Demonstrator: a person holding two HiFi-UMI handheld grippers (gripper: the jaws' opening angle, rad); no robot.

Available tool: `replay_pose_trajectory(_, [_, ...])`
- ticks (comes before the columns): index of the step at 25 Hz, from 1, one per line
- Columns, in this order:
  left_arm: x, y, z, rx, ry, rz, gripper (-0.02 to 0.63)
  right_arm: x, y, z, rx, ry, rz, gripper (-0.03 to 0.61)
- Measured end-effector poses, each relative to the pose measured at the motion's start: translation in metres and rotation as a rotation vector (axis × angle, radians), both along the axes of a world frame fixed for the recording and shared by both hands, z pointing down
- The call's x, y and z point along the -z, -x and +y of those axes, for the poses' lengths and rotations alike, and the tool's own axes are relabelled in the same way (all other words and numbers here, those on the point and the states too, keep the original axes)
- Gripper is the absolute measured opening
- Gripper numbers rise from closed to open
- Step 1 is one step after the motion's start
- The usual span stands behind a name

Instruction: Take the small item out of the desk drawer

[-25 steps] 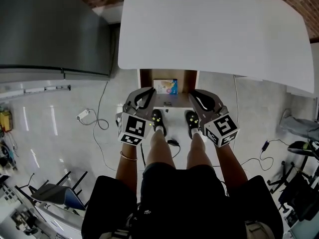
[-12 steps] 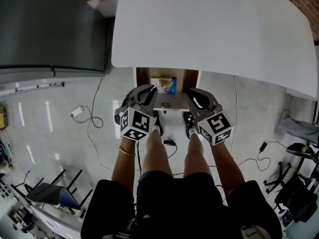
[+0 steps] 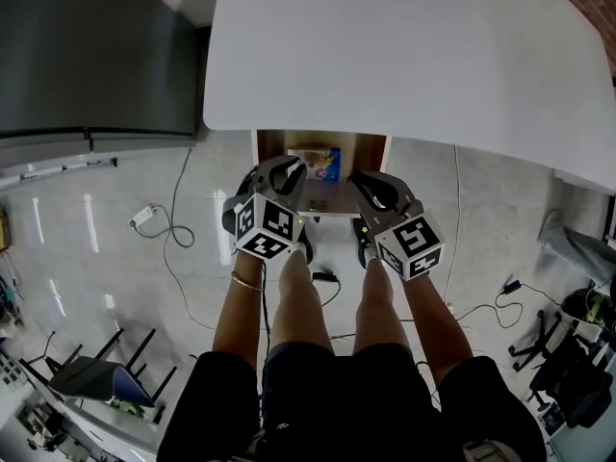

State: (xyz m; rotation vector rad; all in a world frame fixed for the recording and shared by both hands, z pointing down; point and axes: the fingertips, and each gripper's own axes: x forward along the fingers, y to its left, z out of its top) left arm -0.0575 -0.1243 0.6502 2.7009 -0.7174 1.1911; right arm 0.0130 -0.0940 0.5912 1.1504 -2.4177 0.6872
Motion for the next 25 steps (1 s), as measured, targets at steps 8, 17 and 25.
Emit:
replay_pose_trajectory(8, [-0.039,-0.005,-0.008,-0.026,0.051,-0.048,0.065,-0.012,-0.002,-0.001,0.010,0.012,-0.004,0.040])
replay_pose_trajectory(17, [-0.079,-0.019,-0.018,-0.097,0.118,-0.125,0.084,-0.021,-0.007,-0.004,0.006,0.024,-0.005,0.043])
replay_pose_trajectory(25, [-0.109,-0.024,-0.014,-0.145,0.174,-0.198,0.106,-0.025,-0.008,-0.005,0.017,0.033,-0.017,0.045])
